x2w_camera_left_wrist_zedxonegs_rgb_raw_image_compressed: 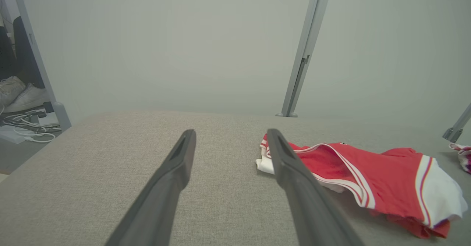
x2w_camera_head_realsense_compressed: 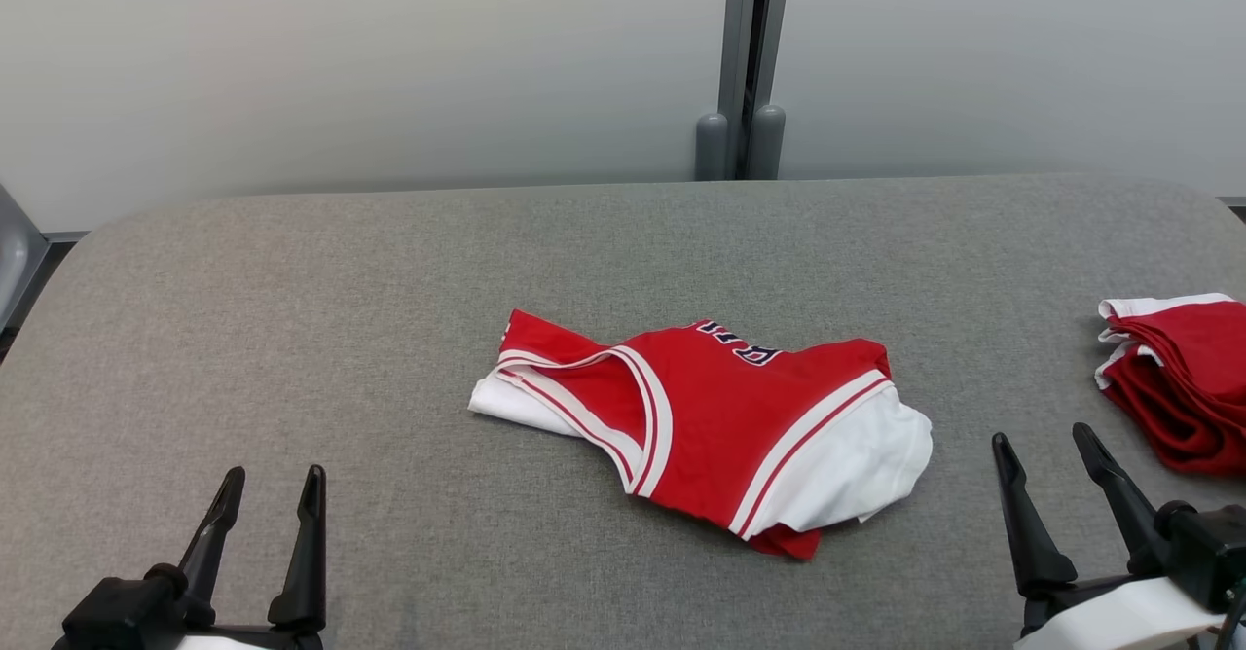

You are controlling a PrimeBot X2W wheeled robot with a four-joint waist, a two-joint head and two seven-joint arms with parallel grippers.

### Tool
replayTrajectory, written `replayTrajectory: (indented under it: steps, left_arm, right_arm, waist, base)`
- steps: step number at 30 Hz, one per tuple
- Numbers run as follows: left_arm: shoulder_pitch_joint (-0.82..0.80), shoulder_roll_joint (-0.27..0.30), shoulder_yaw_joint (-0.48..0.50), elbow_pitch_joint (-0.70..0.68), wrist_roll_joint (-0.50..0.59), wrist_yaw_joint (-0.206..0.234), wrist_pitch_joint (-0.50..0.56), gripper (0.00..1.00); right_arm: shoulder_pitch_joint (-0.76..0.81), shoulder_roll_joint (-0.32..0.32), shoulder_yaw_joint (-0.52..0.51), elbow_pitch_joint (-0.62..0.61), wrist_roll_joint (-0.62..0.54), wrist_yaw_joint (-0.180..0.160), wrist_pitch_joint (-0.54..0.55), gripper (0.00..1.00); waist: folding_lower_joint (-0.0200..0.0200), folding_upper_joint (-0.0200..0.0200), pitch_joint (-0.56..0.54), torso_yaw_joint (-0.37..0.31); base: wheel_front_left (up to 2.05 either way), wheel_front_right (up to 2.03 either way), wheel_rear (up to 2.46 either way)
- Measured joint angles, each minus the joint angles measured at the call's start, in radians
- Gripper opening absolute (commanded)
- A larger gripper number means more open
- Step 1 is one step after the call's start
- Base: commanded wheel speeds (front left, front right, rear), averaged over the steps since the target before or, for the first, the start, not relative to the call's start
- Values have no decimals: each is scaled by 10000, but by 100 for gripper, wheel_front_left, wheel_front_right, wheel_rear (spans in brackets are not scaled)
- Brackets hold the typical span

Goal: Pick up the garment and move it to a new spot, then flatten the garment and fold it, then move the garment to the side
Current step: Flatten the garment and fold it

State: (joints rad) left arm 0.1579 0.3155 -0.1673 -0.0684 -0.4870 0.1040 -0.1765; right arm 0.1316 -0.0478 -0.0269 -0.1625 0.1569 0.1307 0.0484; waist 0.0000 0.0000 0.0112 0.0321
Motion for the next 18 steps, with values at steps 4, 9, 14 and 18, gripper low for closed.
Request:
replayTrajectory:
  steps: [4, 9, 14, 18]
  left_arm:
    - [-28, 10, -29, 0, 29, 27, -12, 100]
    - [-93, 12, -81, -4, 31, 29, -40, 100]
    - [-430, -10, -180, -2, 33, 8, -77, 100]
    - [-806, -73, -267, 86, 35, -107, -180, 100]
  right_arm:
    - [-36, 0, 35, 10, -79, 0, 38, 100]
    - [-179, -2, 155, 27, -176, 0, 69, 100]
    - [-487, -330, 1035, 123, -623, -4, 355, 100]
    - [-958, -859, 2545, 437, -600, 2, 629, 100]
  waist:
    - [0, 0, 50, 21]
    - [0, 0, 166, 72]
    - [0, 0, 472, 194]
    - [0, 0, 876, 342]
  base:
    - [0, 0, 0]
    - [0, 0, 0]
    - [0, 0, 0]
    - [0, 0, 0]
